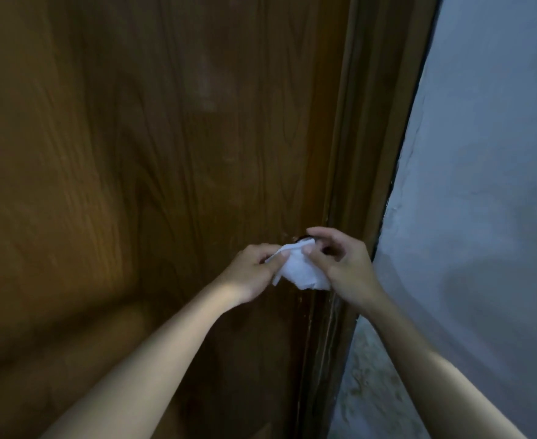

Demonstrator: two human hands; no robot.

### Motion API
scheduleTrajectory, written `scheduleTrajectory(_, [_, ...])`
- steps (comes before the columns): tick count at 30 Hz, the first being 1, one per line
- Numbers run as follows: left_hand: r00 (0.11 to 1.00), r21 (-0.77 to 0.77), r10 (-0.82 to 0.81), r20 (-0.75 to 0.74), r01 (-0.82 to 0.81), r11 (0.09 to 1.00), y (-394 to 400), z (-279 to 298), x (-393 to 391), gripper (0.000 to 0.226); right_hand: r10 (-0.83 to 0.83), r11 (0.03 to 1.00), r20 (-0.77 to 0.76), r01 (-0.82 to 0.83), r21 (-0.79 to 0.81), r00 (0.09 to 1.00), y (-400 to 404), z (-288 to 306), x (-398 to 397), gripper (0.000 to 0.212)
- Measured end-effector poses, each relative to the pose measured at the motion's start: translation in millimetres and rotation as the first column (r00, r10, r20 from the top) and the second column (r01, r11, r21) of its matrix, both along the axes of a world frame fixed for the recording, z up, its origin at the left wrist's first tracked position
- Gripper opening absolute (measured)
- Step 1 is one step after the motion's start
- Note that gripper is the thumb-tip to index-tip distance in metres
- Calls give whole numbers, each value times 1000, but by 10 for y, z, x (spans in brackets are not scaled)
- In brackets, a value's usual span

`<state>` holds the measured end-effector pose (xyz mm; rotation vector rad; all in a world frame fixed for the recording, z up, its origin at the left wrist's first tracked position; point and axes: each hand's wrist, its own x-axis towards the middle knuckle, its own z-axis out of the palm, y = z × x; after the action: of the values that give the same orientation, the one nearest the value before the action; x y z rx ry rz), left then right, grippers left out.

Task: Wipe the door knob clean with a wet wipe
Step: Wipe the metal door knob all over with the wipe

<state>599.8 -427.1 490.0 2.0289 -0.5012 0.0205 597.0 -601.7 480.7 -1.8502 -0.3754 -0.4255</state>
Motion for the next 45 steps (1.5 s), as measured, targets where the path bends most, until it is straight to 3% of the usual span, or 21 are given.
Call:
scheduleTrajectory(3, [1000, -81, -13, -6, 13, 997, -8, -60, 110, 22, -197, 971, 280, 226, -74, 940, 63, -95, 79, 26])
scheduleTrajectory(6, [1000, -134, 5, -4, -6, 991, -10, -107, 156, 20, -119, 963, 484, 220, -158, 867, 84, -209, 85, 21])
scheduleTrajectory(10, [993, -135, 85, -76, -95, 986, -14, -173, 189, 21, 89, 932, 404, 67, -357, 910, 74, -434, 139, 43])
scheduleTrajectory(13, [985, -131, 101, -137, -119, 984, -48, -202, 198, 23, 196, 923, 372, -43, -382, 907, 50, -511, 195, 50])
scheduleTrajectory(16, [965, -184, 132, -224, -175, 967, -113, -219, 240, 28, 226, 932, 424, -67, -357, 877, 13, -596, 239, 44])
scheduleTrajectory(20, [937, -414, 55, -344, -204, 887, -271, -260, 233, 30, 150, 957, 549, 18, -288, 822, -77, -711, 282, 30])
scheduleTrajectory(22, [950, -417, 57, -307, -188, 889, -344, -309, 225, 28, 129, 966, 581, 30, -256, 804, -159, -725, 302, 27])
scheduleTrajectory(24, [960, -354, 157, -233, -234, 906, -434, -372, 231, 22, 55, 984, 579, 53, -168, 814, -300, -726, 332, 25])
scheduleTrajectory(28, [909, -117, 411, 72, -401, 909, -578, -476, 270, 18, -248, 968, 466, 241, 76, 849, -539, -643, 473, 22])
scheduleTrajectory(31, [837, 28, 483, 257, -506, 862, -719, -524, 306, 39, -194, 973, 383, 228, -44, 903, -547, -541, 617, 30])
scheduleTrajectory(34, [801, 53, 521, 295, -558, 828, -791, -557, 379, 54, 79, 948, 272, 12, -319, 959, -470, -593, 672, 42])
scheduleTrajectory(36, [795, 62, 521, 310, -564, 823, -819, -563, 417, 56, 135, 914, 264, -18, -404, 955, -465, -752, 661, 46])
scheduleTrajectory(42, [784, 91, 509, 356, -571, 816, -815, -524, 476, 64, -99, 968, 338, 169, -186, 936, -560, -775, 615, 32])
scheduleTrajectory(45, [785, 113, 495, 373, -568, 815, -796, -510, 493, 72, -33, 962, 290, 109, -250, 956, -489, -706, 667, 40])
